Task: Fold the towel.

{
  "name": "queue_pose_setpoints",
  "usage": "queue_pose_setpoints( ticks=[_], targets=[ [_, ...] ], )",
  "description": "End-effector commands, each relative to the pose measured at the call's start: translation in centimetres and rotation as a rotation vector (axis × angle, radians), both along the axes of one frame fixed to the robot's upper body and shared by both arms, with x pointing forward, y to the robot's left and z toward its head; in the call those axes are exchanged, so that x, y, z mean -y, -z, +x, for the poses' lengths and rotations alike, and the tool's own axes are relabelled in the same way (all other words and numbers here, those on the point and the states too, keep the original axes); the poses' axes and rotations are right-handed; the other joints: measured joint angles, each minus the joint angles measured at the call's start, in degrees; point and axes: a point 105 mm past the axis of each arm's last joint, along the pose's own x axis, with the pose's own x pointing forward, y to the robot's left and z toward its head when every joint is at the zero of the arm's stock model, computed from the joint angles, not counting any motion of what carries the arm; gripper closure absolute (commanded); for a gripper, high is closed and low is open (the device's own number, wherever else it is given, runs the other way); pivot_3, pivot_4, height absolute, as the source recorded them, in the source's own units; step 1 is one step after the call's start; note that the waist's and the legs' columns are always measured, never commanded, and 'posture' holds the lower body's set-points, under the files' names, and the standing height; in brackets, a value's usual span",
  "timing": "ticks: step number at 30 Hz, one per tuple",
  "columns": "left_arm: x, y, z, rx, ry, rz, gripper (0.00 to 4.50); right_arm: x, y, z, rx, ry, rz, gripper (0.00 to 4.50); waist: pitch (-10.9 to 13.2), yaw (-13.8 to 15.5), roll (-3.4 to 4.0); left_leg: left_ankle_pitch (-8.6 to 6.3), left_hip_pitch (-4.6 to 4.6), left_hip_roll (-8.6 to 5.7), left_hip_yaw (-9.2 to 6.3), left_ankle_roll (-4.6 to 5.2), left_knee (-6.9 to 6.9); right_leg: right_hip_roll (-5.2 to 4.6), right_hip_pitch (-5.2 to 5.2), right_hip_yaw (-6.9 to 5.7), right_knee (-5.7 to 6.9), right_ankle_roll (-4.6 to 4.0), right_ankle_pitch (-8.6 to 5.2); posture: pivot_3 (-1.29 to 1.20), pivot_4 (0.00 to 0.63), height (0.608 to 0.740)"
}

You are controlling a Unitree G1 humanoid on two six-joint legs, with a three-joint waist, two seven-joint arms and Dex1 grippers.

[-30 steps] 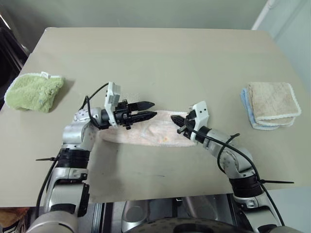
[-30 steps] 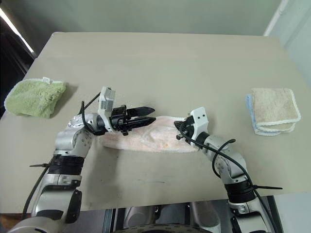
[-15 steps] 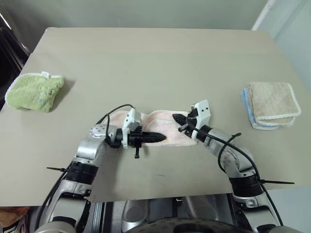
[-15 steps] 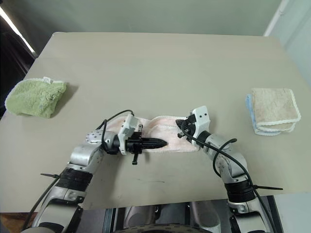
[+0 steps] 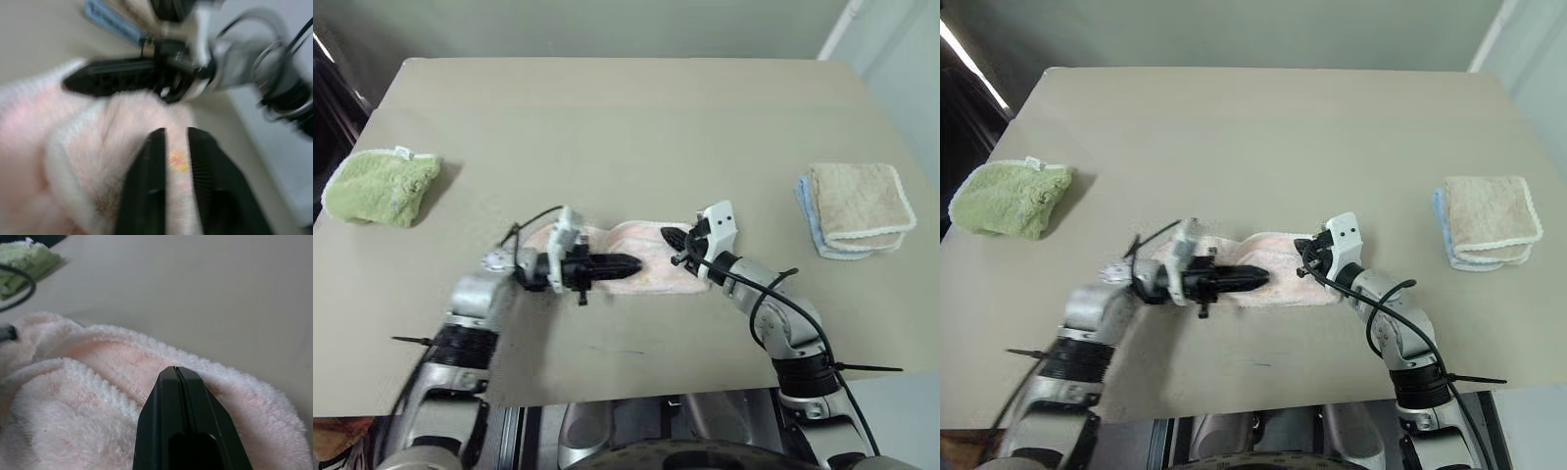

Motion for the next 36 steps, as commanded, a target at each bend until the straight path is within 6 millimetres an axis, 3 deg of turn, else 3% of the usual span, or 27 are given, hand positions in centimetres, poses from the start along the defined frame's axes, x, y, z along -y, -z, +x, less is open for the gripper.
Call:
queue_pose_setpoints(
  ticks=[1,3,6,8,15,17,22,29,32,36],
  targets=[
    [-1.3,-5.3,-0.3,0.022,-0.004,-0.096,2.49,-0.6,-3.0,-0.9,0.103,-0.083,0.065,4.5,0.0,0.0,0.01,0.01,0.01,0.0,0.0,-0.02,-0.02,0.0,-0.01,-0.02,0.0,0.01,0.0,0.0,0.15,0.703],
    [-2.4,-6.8,0.0,0.012,-0.039,-0.111,1.75,-0.8,-3.5,-1.1,0.119,-0.115,0.072,4.5,0.0,0.0,0.01,0.02,0.03,0.01,0.02,-0.05,-0.03,-0.01,0.01,-0.02,-0.01,-0.01,-0.05,0.0,0.15,0.703],
    [-6.3,-8.4,1.1,-0.024,-0.213,-0.121,0.74,-1.1,-4.7,-1.2,0.161,-0.156,0.068,4.5,0.0,-0.2,0.01,0.05,0.03,0.01,0.05,-0.12,-0.03,-0.03,0.01,0.01,-0.03,-0.04,-0.08,0.0,0.15,0.703],
    [-8.3,-8.5,1.2,-0.072,-0.308,-0.108,0.02,-1.4,-5.1,-1.0,0.18,-0.177,0.05,4.5,0.0,-0.5,0.01,0.06,0.03,0.02,0.06,-0.14,-0.05,-0.02,-0.02,0.02,-0.03,-0.08,-0.06,0.0,0.15,0.703],
    [-13.2,-5.2,-1.3,-0.329,-0.534,0.078,0.02,-2.7,-5.7,-0.7,0.199,-0.241,0.044,4.5,0.0,-0.9,-0.04,0.12,0.03,0.06,0.07,-0.32,-0.32,0.01,-0.26,-0.03,0.03,-0.37,-0.2,0.0,0.15,0.703],
    [-15.2,-4.4,-2.4,-0.438,-0.609,0.08,0.02,-3.4,-5.8,-0.8,0.195,-0.269,0.056,4.5,0.0,-0.9,-0.08,0.16,0.02,0.1,0.04,-0.45,-0.42,0.03,-0.47,-0.07,0.05,-0.47,-0.25,0.0,0.15,0.703],
    [-17.3,-3.2,-5.0,-0.632,-0.703,0.031,0.02,-4.3,-5.3,-1.0,0.175,-0.309,0.058,4.5,0.0,-0.9,-0.13,0.29,0.04,0.13,0.08,-0.72,-0.84,0.02,-0.63,-0.07,0.1,-0.71,-0.31,0.0,0.15,0.703],
    [-16.4,0.8,-7.4,-0.85,-0.72,-0.031,0.02,-4.8,-4.8,-0.7,0.14,-0.305,0.073,4.5,0.0,-1.0,-0.17,0.4,0.09,0.15,0.15,-1.04,-0.97,0.04,-0.79,-0.04,0.7,-1.04,-0.46,0.0,0.15,0.703],
    [-16.5,2.2,-6.8,-0.891,-0.767,-0.104,0.02,-4.5,-4.5,-0.5,0.133,-0.287,0.07,4.5,0.0,-0.6,-0.26,0.5,0.17,0.16,0.06,-1.22,-0.97,0.07,-0.88,-0.08,1.05,-1.19,-0.54,0.0,0.15,0.703],
    [-16.6,2.8,-5.0,-0.901,-0.831,-0.154,0.02,-4.1,-4.4,-0.4,0.126,-0.255,0.068,4.5,0.1,0.1,-0.05,0.55,0.94,0.12,0.05,-1.28,-0.99,0.07,-0.43,-0.06,1.27,-1.31,-0.59,0.0,0.15,0.703]
  ],
)
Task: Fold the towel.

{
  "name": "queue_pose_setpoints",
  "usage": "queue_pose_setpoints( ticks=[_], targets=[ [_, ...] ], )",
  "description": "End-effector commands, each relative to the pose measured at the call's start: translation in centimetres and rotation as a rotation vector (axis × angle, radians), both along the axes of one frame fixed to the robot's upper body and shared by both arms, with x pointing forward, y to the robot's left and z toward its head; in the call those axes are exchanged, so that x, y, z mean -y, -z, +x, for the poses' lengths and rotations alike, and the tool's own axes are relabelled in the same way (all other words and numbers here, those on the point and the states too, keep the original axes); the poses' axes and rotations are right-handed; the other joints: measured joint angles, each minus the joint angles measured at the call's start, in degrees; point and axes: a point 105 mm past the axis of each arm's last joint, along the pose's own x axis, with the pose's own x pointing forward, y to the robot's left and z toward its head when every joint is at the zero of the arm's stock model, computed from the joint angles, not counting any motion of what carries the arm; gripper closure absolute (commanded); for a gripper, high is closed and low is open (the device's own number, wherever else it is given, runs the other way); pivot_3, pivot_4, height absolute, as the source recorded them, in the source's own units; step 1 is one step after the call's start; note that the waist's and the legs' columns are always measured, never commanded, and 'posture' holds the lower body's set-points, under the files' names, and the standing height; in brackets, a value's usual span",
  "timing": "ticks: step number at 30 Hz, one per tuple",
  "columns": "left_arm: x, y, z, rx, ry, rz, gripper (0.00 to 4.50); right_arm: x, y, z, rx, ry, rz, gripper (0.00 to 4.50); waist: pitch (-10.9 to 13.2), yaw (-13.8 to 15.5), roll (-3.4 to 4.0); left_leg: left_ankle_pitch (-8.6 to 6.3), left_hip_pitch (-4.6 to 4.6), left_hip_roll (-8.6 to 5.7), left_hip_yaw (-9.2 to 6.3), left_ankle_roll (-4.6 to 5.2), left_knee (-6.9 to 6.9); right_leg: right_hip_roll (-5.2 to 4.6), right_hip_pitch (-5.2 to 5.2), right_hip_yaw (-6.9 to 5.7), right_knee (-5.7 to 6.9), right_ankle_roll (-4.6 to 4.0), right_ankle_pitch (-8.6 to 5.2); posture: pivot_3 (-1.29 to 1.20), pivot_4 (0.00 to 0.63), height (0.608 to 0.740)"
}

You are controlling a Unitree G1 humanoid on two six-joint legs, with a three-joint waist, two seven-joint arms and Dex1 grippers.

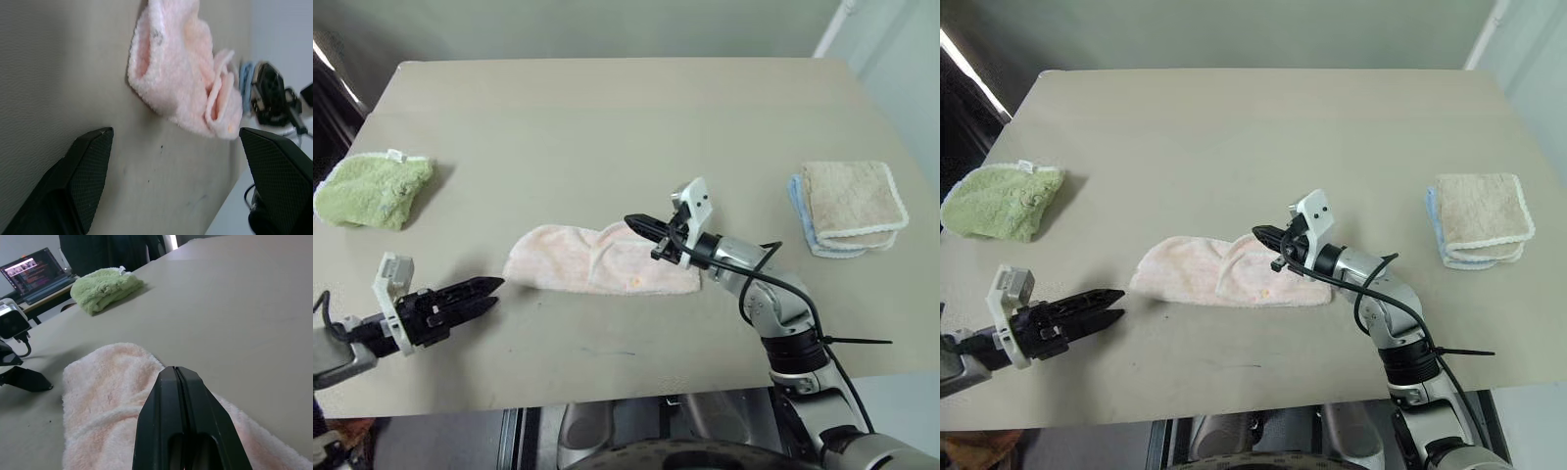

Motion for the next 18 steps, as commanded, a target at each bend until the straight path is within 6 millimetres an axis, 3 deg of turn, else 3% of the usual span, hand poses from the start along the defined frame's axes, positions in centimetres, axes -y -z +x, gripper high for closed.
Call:
queue_pose_setpoints(
  ticks=[1,5,9,11,18],
  targets=[
    [-0.2,0.5,1.5,-0.021,-0.063,-0.014,0.02,0.3,-1.0,0.0,0.035,0.024,0.018,4.5,0.1,0.4,0.09,0.0,0.16,0.0,-0.02,-0.01,0.0,0.0,0.17,0.0,0.01,-0.01,0.0,0.0,0.15,0.703],
    [0.5,0.3,2.7,-0.018,-0.053,-0.031,0.02,0.5,-0.9,-0.1,0.028,0.036,0.015,4.5,0.0,0.5,0.08,-0.11,0.25,-0.01,-0.12,-0.19,0.02,0.02,0.33,-0.02,0.06,0.4,-0.25,0.0,0.15,0.703],
    [1.9,-1.2,4.4,0.04,-0.014,-0.077,0.02,0.6,-1.0,-0.3,0.022,0.049,0.023,4.5,0.0,0.6,0.02,-0.24,0.19,-0.12,-0.28,-0.57,0.02,0.01,0.35,-0.03,0.1,0.41,-0.26,0.0,0.15,0.703],
    [2.5,-1.5,4.8,0.046,0.011,-0.08,0.02,0.7,-1.0,-0.3,0.021,0.054,0.02,4.5,0.0,0.4,-0.15,0.42,-0.04,-0.12,-0.29,-0.43,0.02,0.02,0.29,-0.07,0.2,0.39,-0.24,0.0,0.15,0.703],
    [4.3,-1.7,4.3,0.042,0.115,-0.066,0.02,0.9,-0.7,-0.3,0.011,0.068,0.004,4.5,0.0,0.0,-0.37,0.19,-0.02,-0.11,-0.16,-0.81,-0.03,0.02,0.08,-0.06,0.31,0.07,-0.32,0.0,0.15,0.703]
  ],
)
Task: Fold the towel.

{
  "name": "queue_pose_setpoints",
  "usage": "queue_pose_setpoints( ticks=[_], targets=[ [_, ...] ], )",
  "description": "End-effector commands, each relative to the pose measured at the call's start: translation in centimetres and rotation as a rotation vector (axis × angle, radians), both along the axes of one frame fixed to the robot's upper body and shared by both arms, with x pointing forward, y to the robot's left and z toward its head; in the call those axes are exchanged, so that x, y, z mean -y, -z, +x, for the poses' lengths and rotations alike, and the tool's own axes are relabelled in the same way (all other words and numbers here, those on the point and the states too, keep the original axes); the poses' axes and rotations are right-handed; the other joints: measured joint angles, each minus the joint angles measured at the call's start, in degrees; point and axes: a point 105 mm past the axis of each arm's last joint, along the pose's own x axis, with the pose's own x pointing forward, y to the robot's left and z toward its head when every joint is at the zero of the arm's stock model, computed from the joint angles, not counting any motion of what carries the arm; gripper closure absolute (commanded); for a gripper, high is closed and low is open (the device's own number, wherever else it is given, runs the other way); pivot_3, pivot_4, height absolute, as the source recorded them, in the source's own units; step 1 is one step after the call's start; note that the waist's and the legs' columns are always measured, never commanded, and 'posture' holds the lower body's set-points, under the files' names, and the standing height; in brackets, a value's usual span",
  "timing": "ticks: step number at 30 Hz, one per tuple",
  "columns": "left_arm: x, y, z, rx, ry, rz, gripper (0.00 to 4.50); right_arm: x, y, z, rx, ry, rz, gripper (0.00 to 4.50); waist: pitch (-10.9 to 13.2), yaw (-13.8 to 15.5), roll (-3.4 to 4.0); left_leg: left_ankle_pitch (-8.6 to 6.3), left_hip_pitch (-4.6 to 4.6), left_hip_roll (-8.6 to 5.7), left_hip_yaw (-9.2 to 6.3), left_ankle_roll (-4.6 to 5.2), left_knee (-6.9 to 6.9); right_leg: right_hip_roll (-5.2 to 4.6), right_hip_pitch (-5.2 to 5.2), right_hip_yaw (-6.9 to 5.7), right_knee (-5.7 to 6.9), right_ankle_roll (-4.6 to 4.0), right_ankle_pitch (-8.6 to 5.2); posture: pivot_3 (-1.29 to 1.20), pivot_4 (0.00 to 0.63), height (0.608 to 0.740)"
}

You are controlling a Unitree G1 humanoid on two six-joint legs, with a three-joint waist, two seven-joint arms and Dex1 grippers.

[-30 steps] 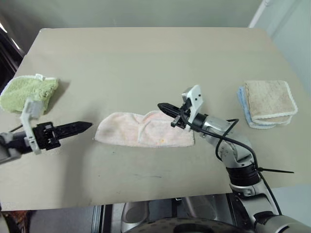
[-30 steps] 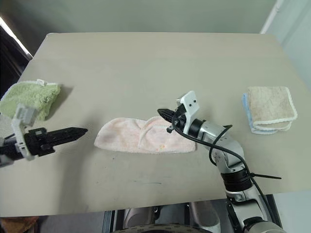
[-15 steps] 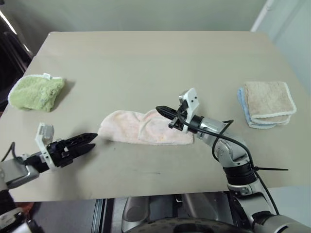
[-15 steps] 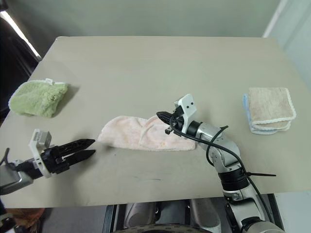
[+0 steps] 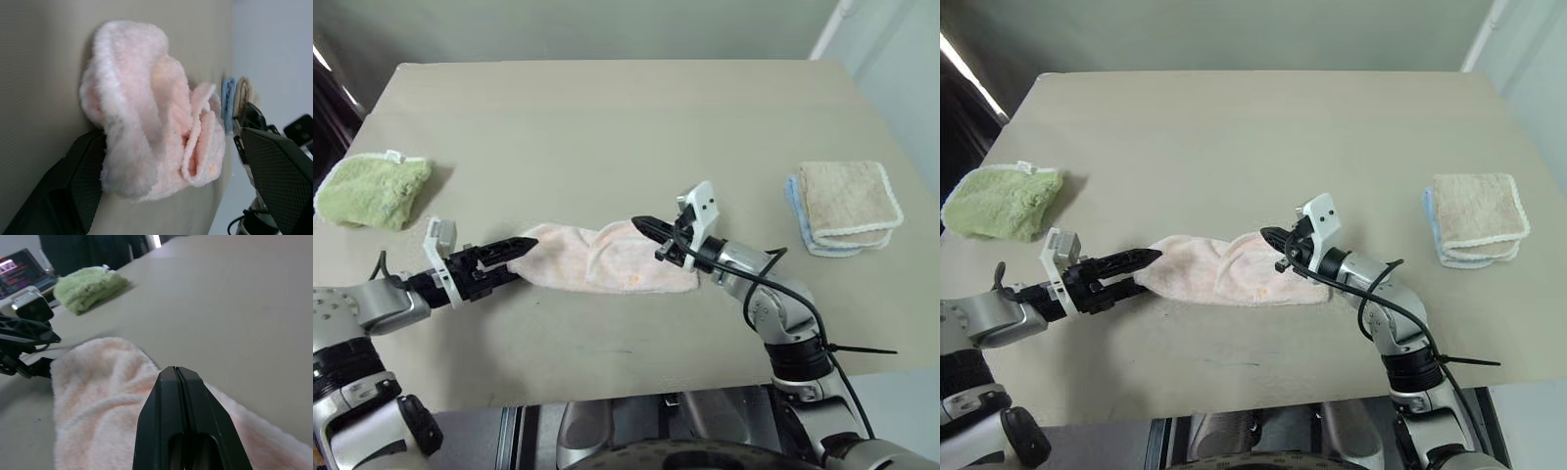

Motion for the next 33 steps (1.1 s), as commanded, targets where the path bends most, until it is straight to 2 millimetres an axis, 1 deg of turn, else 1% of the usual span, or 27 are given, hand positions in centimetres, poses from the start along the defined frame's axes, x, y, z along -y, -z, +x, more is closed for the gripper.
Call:
queue_pose_setpoints(
  ticks=[1,4,7,9,10,12,17,18,21,23,27,31,33],
  targets=[
    [0.3,-0.7,-0.3,0.022,0.032,0.001,0.02,0.0,-1.2,-0.2,0.044,0.002,0.014,4.5,0.0,0.0,-0.01,0.0,0.0,0.02,0.04,0.01,-0.01,0.0,0.0,0.0,0.03,0.03,-0.12,0.0,0.15,0.703],
    [-0.5,-0.7,0.0,0.007,-0.012,0.006,0.02,-0.1,-1.0,-0.2,0.041,0.005,0.008,4.5,0.0,0.0,-0.03,-0.06,0.01,0.09,0.16,0.1,-0.01,0.0,0.0,0.0,0.07,0.11,-0.32,0.0,0.15,0.703],
    [-0.6,-0.6,-0.1,0.005,-0.017,0.012,0.02,-0.1,-0.9,-0.2,0.038,0.008,0.007,4.5,0.0,0.0,-0.04,-0.09,0.03,0.1,0.2,0.15,-0.01,0.0,0.02,0.0,0.07,0.13,-0.34,0.0,0.15,0.703],
    [-0.8,-0.5,-0.1,0.001,-0.025,0.022,0.39,-0.1,-0.9,-0.2,0.036,0.01,0.006,4.5,0.0,0.0,-0.06,-0.1,0.05,0.1,0.22,0.17,-0.01,0.0,0.03,0.02,0.07,0.1,-0.34,0.0,0.15,0.703],
    [-0.9,-0.5,-0.2,-0.002,-0.032,0.023,0.62,-0.2,-0.9,-0.2,0.035,0.011,0.005,4.5,0.0,0.0,-0.07,-0.1,0.06,0.1,0.22,0.16,-0.01,0.0,0.03,0.02,0.08,0.09,-0.32,0.0,0.15,0.703],
    [-1.2,-0.3,-0.5,-0.011,-0.037,0.032,1.28,-0.1,-0.8,-0.2,0.034,0.012,0.004,4.5,0.0,-0.1,-0.09,-0.1,0.07,0.1,0.21,0.17,-0.01,0.0,0.02,0.01,0.11,0.11,-0.31,0.0,0.15,0.703],
    [-1.9,-0.3,-1.3,-0.022,-0.039,0.051,3.04,-0.1,-0.8,-0.1,0.035,0.015,0.001,4.5,0.1,-0.3,-0.14,-0.12,0.11,0.11,0.2,0.15,-0.01,0.02,-0.03,0.01,0.25,0.11,-0.31,0.0,0.15,0.703],
    [-2.1,-0.4,-1.4,-0.023,-0.042,0.054,3.33,-0.1,-0.8,-0.1,0.034,0.015,0.0,4.5,0.1,-0.3,-0.15,-0.15,0.11,0.14,0.2,0.11,-0.01,0.05,-0.04,0.0,0.26,0.09,-0.3,0.0,0.15,0.703],
    [-2.2,-0.5,-1.5,-0.019,-0.039,0.066,4.46,-0.1,-0.7,-0.1,0.034,0.014,-0.001,4.5,0.1,-0.3,-0.16,-0.15,0.11,0.17,0.18,0.1,-0.01,0.06,-0.06,-0.02,0.28,0.04,-0.27,0.0,0.15,0.703],
    [-2.2,-0.7,-1.5,-0.011,-0.034,0.075,4.46,-0.2,-0.7,-0.2,0.035,0.01,0.0,4.5,0.1,-0.3,-0.18,-0.15,0.11,0.18,0.19,0.1,-0.01,0.07,-0.05,-0.02,0.29,-0.01,-0.24,0.0,0.15,0.703],
    [-1.9,-1.7,-1.0,0.034,-0.013,0.072,4.46,-0.2,-0.9,-0.3,0.041,0.002,0.008,4.5,0.0,-0.3,-0.19,-0.15,0.1,0.18,0.17,0.09,-0.01,0.07,-0.06,-0.03,0.29,-0.13,-0.17,0.0,0.15,0.703],
    [-0.7,-3.3,0.1,0.101,0.033,0.059,4.46,0.2,-1.9,-0.9,0.048,-0.032,0.037,4.5,0.1,-0.1,-0.24,-0.15,0.06,0.18,0.17,0.09,-0.01,0.07,-0.07,-0.03,0.28,-0.17,-0.15,0.0,0.15,0.703],
    [0.3,-4.6,1.1,0.153,0.063,0.044,4.46,0.7,-3.5,-1.8,0.031,-0.083,0.12,4.5,0.1,0.0,-0.26,-0.15,0.06,0.17,0.19,0.09,0.0,0.06,-0.06,-0.02,0.28,-0.17,-0.15,0.0,0.15,0.703]
  ],
)
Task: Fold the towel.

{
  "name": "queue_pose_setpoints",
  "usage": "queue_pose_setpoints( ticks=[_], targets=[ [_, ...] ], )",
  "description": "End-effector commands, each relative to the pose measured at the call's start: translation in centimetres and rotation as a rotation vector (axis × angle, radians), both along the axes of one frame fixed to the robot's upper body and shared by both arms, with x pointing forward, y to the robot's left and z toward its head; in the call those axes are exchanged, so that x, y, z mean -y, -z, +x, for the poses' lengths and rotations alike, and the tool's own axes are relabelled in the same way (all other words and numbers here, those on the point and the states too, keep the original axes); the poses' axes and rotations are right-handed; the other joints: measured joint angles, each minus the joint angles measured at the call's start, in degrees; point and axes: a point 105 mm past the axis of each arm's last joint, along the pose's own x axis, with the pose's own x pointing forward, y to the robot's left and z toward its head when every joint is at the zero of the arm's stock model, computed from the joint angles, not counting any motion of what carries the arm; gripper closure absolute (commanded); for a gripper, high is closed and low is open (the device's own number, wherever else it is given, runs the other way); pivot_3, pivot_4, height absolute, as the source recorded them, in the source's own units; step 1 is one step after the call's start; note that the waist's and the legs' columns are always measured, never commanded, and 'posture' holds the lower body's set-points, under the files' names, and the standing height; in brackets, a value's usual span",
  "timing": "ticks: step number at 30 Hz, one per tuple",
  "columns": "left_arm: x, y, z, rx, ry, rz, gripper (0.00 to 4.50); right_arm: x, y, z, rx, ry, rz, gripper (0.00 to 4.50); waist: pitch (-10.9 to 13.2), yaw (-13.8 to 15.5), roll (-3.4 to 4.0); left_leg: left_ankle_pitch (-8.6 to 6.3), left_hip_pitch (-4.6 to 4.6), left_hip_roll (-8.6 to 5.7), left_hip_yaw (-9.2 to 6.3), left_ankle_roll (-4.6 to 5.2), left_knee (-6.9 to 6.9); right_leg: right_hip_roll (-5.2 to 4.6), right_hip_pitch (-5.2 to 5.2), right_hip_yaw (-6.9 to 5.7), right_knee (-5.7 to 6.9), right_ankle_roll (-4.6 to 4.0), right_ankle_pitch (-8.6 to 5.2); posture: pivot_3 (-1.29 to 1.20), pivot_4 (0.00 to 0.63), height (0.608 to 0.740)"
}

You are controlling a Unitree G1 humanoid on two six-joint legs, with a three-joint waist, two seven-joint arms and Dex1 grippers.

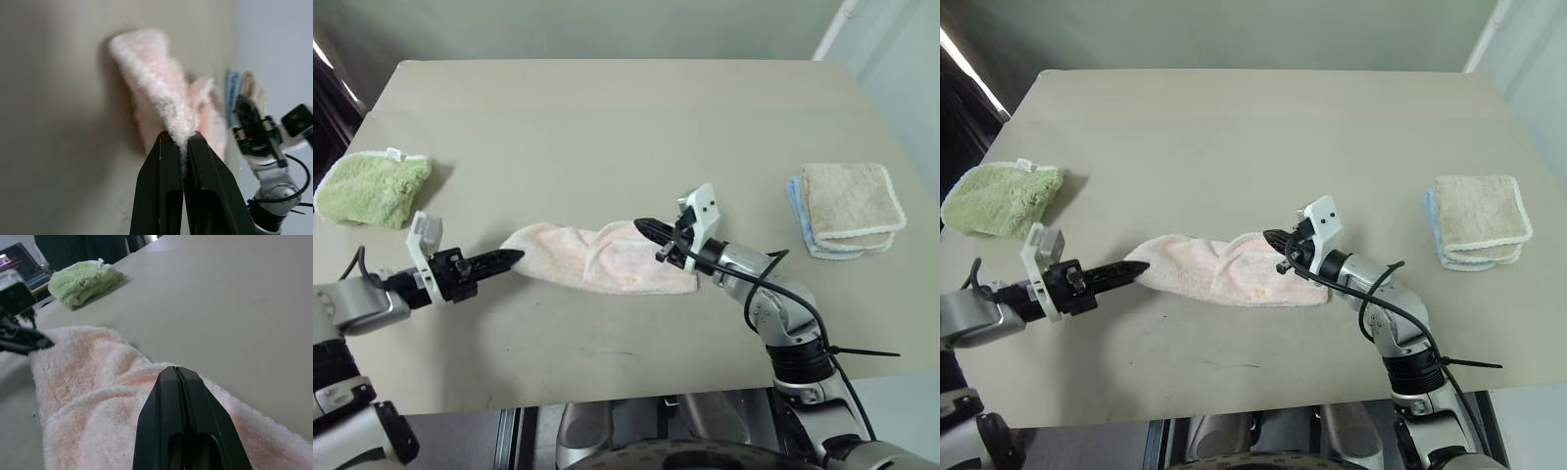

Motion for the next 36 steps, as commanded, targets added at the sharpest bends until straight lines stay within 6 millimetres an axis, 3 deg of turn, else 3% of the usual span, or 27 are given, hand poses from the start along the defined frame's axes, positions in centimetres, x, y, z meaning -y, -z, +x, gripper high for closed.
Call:
queue_pose_setpoints(
  ticks=[1,4,10,18,24,30,36],
  targets=[
    [1.8,-2.7,1.3,0.111,0.072,-0.009,4.46,0.7,-3.6,-1.9,0.031,-0.102,0.138,4.5,0.0,0.2,-0.04,0.0,-0.02,-0.01,0.0,0.0,0.0,0.0,0.0,0.0,0.0,0.02,-0.01,0.0,0.15,0.703],
    [3.6,-4.3,1.7,0.166,0.16,-0.015,4.46,1.8,-4.8,-2.8,0.036,-0.132,0.168,4.5,0.0,0.2,-0.1,0.02,-0.01,-0.04,0.02,-0.02,0.02,0.0,0.05,0.01,-0.01,0.06,-0.03,0.0,0.15,0.703],
    [8.3,-6.9,1.5,0.251,0.42,0.002,4.46,4.3,-5.3,-2.3,0.039,-0.031,0.169,4.5,0.0,0.2,-0.25,0.06,0.01,-0.11,-0.01,-0.05,0.06,-0.01,0.11,0.03,-0.02,0.19,-0.11,0.0,0.15,0.703],
    [13.2,-8.1,0.5,0.296,0.717,-0.034,4.46,6.3,-5.5,-2.1,0.057,0.096,0.164,4.5,0.1,0.3,-0.26,0.1,0.02,-0.15,-0.02,0.05,0.06,-0.02,0.14,0.08,-0.03,1.38,-0.17,0.0,0.15,0.703],
    [14.9,-4.1,0.8,0.3,0.885,0.119,4.46,7.8,-5.5,-1.7,0.068,0.19,0.16,4.5,0.1,0.4,-0.26,0.02,0.01,-0.2,-0.05,0.2,0.11,-0.06,0.19,0.11,-0.05,1.56,-0.14,0.0,0.15,0.703],
    [18.3,-2.1,1.5,0.333,0.973,0.116,4.46,9.5,-5.3,-1.2,0.075,0.296,0.143,4.5,0.1,0.9,-0.26,0.07,-0.05,-0.26,-0.17,0.36,0.16,-0.08,0.35,0.13,-0.17,1.39,-0.26,0.0,0.15,0.703],
    [20.3,-0.8,1.6,0.362,0.993,0.117,4.46,10.2,-5.2,-1.0,0.074,0.35,0.141,4.5,0.1,1.1,-0.25,0.03,-0.05,-0.24,-0.2,0.52,0.15,-0.09,0.56,0.12,-0.71,2.08,0.17,0.0,0.15,0.703]
  ],
)
